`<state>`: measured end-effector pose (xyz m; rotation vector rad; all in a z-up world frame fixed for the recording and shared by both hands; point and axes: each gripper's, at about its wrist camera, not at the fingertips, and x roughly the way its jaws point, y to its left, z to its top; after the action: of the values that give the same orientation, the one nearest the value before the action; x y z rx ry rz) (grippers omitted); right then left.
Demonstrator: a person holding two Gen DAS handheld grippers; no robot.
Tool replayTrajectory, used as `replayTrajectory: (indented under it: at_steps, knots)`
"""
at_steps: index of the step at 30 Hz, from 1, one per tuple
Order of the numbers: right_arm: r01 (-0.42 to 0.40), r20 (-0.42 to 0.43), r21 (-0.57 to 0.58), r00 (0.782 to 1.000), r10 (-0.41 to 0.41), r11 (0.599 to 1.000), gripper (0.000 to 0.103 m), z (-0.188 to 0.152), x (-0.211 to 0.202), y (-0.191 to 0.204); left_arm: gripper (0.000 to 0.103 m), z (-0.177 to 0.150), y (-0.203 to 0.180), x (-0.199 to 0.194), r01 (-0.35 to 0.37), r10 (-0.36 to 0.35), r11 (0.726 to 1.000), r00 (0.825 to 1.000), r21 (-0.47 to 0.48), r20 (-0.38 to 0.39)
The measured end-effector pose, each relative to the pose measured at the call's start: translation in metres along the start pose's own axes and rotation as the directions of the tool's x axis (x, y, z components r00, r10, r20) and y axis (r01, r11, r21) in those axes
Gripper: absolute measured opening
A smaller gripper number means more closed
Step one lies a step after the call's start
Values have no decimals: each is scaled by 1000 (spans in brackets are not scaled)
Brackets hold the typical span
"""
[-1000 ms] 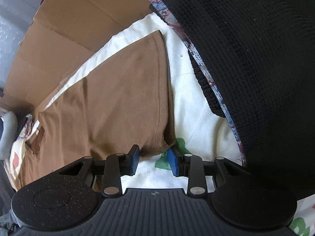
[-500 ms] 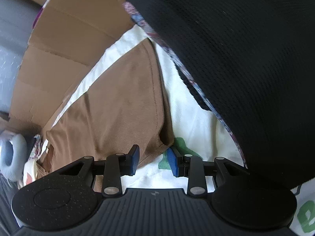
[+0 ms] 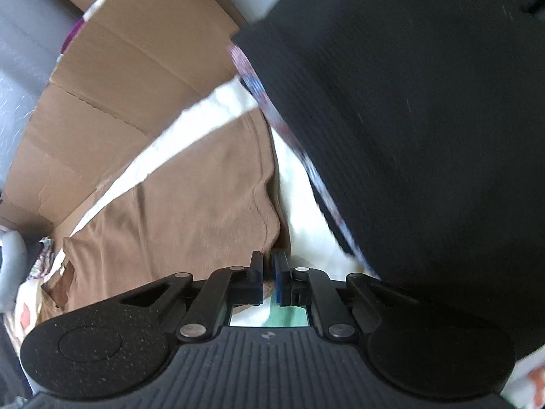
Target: Fold clothes
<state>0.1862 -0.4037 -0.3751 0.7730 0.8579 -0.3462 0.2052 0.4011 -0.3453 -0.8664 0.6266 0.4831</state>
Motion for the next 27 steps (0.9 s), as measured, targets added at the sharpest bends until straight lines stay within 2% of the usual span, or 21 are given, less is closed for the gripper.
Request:
replayTrajectory:
  at_steps: [4,8,16,19,21,23,25,26,27]
  knots:
    - [17,36,-54,999,-15,998,4,11,-4,9,8,8,-12,-1,4,-5,999,1000,52,6]
    - [41,54,-79,998,-37,996,4,18,-5,15,8,10,-15,-4,2,-3,998,1000,58,14]
    - [148,21,-160,989,-147,976,4,6,5,20,8,-4,1,8,-104,106,991,994,89,-21]
    - [198,-2,-195,979,-202,961,4,0,12,24,9,-9,2,14,-126,130,985,991,115,-27]
    - [239,-2,-235,969,-246,942,6,-3,17,29,14,-11,-3,16,-152,158,977,987,151,-31]
    - [273,0,-259,959,-283,926,9,-3,17,35,20,-12,-12,12,-177,187,965,982,192,-30]
    - [285,16,-272,956,-292,919,18,-4,12,41,30,-14,-21,5,-197,207,951,978,239,-17]
    - [279,25,-279,959,-284,919,29,-4,8,43,32,-15,-28,0,-199,209,943,978,266,-7]
    - [273,34,-286,961,-275,918,35,-5,4,45,34,-15,-31,-5,-197,205,938,979,285,3]
